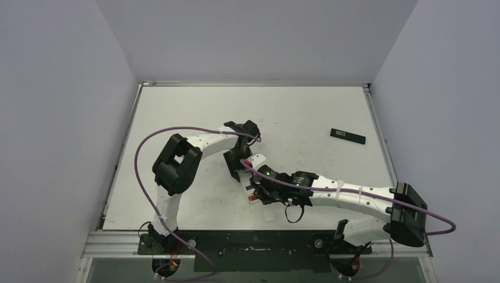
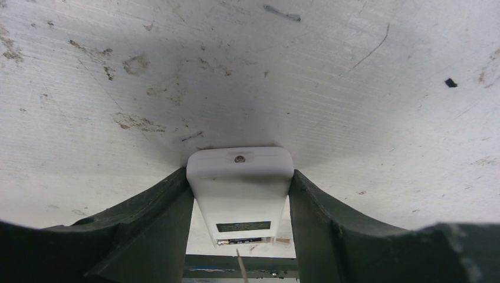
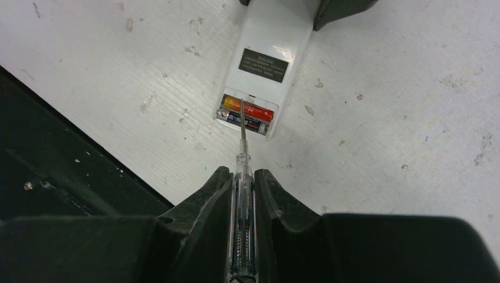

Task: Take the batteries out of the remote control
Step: Unload the battery from the remote control.

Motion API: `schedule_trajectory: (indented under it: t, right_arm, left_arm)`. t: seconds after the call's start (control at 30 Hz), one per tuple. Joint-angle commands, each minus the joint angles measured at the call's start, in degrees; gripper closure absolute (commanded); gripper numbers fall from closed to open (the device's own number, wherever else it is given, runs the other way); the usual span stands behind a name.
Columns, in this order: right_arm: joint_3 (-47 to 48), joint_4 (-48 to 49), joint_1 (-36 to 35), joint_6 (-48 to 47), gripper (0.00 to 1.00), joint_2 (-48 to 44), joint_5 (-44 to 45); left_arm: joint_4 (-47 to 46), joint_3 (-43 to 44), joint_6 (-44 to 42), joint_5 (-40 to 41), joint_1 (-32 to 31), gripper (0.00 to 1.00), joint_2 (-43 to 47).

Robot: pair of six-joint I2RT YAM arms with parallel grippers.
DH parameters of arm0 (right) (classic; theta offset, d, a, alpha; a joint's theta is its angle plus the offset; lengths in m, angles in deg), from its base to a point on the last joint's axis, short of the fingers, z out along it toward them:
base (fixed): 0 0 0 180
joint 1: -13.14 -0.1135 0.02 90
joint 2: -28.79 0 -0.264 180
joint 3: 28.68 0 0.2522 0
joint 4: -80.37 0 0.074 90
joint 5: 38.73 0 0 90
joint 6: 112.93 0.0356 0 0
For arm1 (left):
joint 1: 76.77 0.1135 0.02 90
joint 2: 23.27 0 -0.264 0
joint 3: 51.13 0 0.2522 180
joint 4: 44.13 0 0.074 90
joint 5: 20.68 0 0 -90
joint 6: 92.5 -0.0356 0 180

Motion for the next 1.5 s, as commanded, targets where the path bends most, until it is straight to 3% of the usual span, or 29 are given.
schedule_trajectory:
  t: [0.0,0.4,1.47]
  right_arm:
    - [0.22,4.72,-0.27,1.14,0.95,-2.47,-0.88]
    - [3.18,-5.32,-0.27,1.24,0.95,0.13,6.35]
    - [1.99,-1.7,-0.29,4.65,0.95,-2.43,2.97]
  left_arm:
    - [-3.04,-0.42,-0.25,3.8,0.24,1.0,0.35]
    - [-2.47,0.07,-0.34,4.23,0.26,1.0,0.27]
    - [-2.32,-0.21,-0.39,4.24,0.32,1.0,0.05]
